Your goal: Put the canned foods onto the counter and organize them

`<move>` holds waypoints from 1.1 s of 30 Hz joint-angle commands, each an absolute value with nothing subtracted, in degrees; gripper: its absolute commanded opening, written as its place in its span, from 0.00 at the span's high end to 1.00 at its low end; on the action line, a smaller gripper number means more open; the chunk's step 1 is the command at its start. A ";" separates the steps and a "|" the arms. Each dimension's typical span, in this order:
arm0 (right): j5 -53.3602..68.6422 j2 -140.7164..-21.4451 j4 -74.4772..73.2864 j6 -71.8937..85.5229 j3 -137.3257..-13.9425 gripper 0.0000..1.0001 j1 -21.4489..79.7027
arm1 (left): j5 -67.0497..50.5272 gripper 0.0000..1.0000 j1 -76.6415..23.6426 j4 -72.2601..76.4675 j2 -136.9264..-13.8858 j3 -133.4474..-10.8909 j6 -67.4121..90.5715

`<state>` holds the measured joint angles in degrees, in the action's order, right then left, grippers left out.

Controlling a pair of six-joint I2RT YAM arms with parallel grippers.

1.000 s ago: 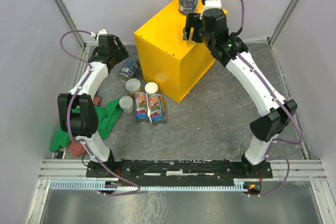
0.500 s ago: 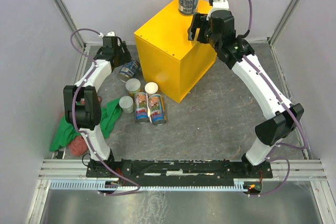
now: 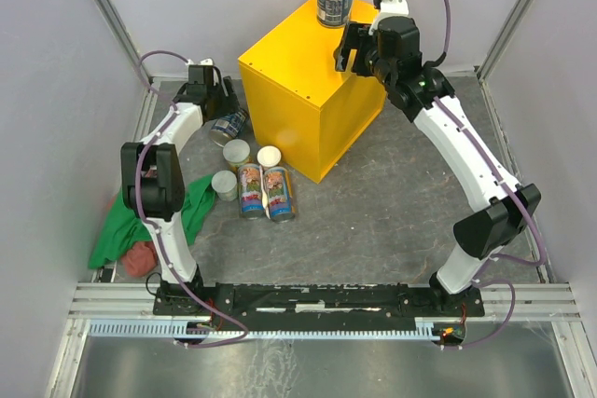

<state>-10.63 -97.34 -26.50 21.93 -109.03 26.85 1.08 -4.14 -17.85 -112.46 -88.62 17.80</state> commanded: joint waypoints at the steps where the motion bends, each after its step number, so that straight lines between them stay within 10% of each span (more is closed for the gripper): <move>1: -9.67 -94.49 -25.51 22.87 -110.31 0.13 26.68 | -0.18 0.18 -4.68 -19.14 -113.83 -92.41 14.77; 33: -7.71 -94.17 -28.38 22.03 -110.75 0.09 26.63 | -7.65 0.14 -6.02 -30.92 -122.11 -96.98 18.09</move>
<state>-8.95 -94.37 -28.95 22.28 -108.81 26.85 -1.19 -4.97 -25.71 -119.48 -96.60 15.62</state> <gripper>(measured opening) 0.907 0.853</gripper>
